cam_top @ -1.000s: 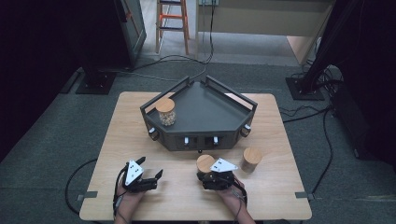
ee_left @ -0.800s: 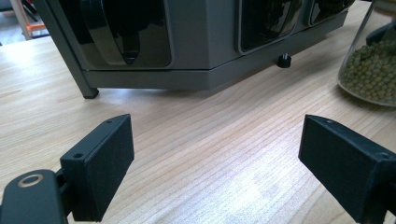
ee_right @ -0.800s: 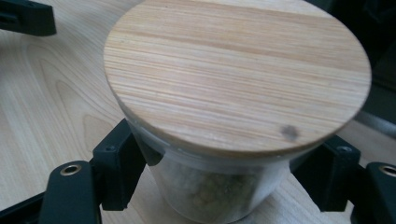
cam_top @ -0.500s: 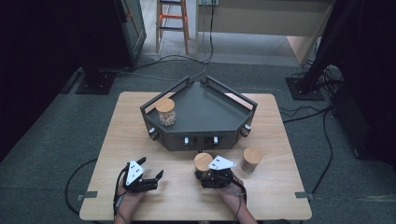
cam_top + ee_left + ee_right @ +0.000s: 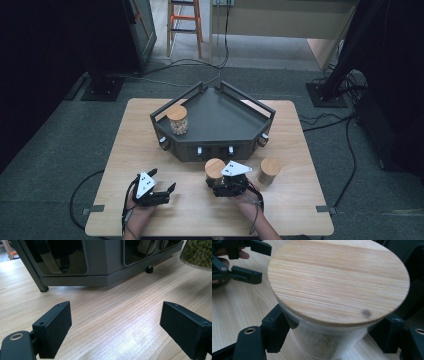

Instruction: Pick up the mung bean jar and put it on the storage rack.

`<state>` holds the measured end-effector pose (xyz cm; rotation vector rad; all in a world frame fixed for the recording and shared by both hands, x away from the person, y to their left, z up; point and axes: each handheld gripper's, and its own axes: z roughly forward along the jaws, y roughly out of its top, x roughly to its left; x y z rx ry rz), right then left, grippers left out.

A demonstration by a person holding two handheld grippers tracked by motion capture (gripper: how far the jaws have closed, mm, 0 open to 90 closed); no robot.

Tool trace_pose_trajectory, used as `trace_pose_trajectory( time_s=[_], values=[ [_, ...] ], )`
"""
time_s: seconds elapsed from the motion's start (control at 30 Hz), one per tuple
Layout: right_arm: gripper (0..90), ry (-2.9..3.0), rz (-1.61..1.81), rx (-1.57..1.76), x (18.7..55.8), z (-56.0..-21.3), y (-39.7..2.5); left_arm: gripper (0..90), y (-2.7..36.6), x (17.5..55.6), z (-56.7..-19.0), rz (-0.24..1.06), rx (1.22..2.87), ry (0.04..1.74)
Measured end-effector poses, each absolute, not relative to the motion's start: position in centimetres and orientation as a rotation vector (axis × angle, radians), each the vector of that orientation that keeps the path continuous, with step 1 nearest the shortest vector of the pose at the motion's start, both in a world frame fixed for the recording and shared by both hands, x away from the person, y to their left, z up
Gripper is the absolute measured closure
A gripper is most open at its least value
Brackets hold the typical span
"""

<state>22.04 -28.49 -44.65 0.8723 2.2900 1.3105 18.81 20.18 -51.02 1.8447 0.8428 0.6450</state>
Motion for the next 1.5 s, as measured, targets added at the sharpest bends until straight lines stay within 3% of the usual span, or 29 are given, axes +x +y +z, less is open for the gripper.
trace_pose_trajectory(
  time_s=[1.5],
  values=[
    [25.0,2.268,1.355,0.842,23.9,-41.0,-29.1,10.3,20.5,19.3,-50.7,0.603,1.854,0.877]
  ],
)
